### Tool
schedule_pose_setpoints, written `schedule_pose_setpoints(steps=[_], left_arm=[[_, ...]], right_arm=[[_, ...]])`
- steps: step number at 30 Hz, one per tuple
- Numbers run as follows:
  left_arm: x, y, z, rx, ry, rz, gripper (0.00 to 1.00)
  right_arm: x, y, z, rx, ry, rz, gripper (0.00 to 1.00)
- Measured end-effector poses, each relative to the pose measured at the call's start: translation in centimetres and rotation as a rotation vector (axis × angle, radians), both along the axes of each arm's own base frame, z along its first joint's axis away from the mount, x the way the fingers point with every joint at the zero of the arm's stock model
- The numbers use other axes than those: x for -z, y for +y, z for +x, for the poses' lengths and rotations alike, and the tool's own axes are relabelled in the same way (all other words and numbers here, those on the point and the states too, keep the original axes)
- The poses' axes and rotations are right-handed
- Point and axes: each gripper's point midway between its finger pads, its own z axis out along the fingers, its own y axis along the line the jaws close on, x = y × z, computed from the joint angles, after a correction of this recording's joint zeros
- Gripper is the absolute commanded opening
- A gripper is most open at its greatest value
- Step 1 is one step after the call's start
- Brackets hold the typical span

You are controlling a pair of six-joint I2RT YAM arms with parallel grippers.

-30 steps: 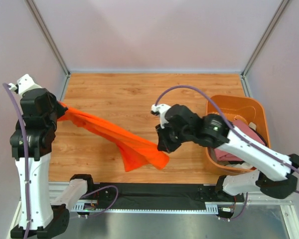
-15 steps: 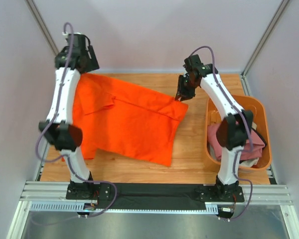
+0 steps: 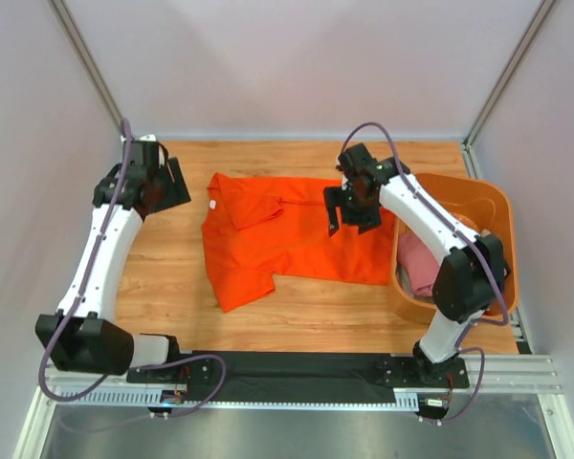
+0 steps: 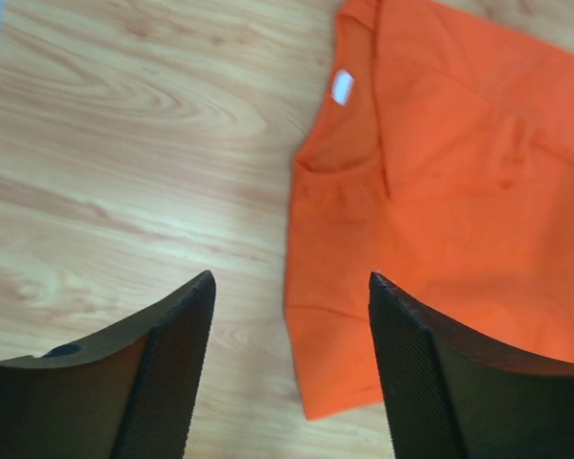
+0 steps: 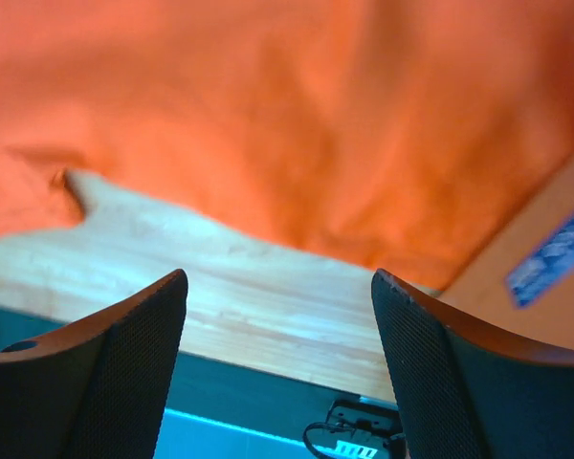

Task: Fold and stack the t-shirts
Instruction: Flatten the tshirt out

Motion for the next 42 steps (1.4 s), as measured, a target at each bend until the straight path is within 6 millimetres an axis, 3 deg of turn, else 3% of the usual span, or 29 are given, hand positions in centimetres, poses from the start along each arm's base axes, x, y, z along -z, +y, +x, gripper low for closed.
schedule_pose_setpoints(steps=[3,4,6,7,10,12,17,22,25,29,31,33,36,39,42], left_arm=[[2.0,-2.1,-1.1,0.047,-0.011,-0.11,0.62],[3.6,-3.1,-1.2,0.068,0.01,-0.149,0.62],[7.9,-5.3,-1.7,0.106,0.108,-0.213,0.61],[10.0,-6.7,-2.1,0.127,0.166,-0.233,0.6],[14.4,-10.8,-3.1,0.199,0.287,-0.28,0.5],[16.3,-12.6,-3.7,0.213,0.333,-0.309,0.46],[18.9,-11.1,-3.7,0.091,0.396,-0.267,0.44],[21.9,-7.5,-5.5,-0.093,0.531,-0.227,0.36],[22.0,-5.6,-7.1,-0.198,0.558,-0.239,0.36],[21.7,-2.5,-11.4,-0.331,0.596,-0.231,0.36],[20.5,-0.9,-13.2,-0.387,0.593,-0.209,0.38],[18.3,0.1,-13.7,-0.401,0.524,-0.19,0.41],[13.5,0.8,-12.8,-0.381,0.324,-0.188,0.52],[9.8,0.6,-11.2,-0.321,0.154,-0.215,0.57],[9.4,-1.3,-8.1,-0.224,0.112,-0.294,0.57]], right_arm=[[1.5,1.9,-3.4,-0.07,0.042,0.053,0.78],[2.2,2.1,-3.9,-0.072,0.067,0.062,0.7],[3.8,2.2,-3.9,-0.059,0.109,0.071,0.58],[4.6,2.5,-3.5,-0.053,0.122,0.075,0.43],[7.1,3.1,-2.4,-0.034,0.151,0.082,0.33],[8.3,3.4,-2.1,-0.03,0.171,0.078,0.33],[10.9,4.7,-1.4,-0.042,0.206,0.064,0.4],[13.3,6.9,-3.4,-0.108,0.252,0.029,0.44],[13.4,8.8,-5.4,-0.162,0.249,0.034,0.46],[13.2,10.6,-10.6,-0.235,0.282,0.05,0.53],[13.0,11.0,-12.7,-0.26,0.309,0.052,0.62],[12.5,11.2,-13.8,-0.271,0.326,0.056,0.72],[10.7,10.3,-11.8,-0.217,0.307,0.073,0.77],[7.9,8.3,-5.5,-0.095,0.205,0.116,0.77],[5.7,5.2,0.4,0.029,0.112,0.149,0.77]])
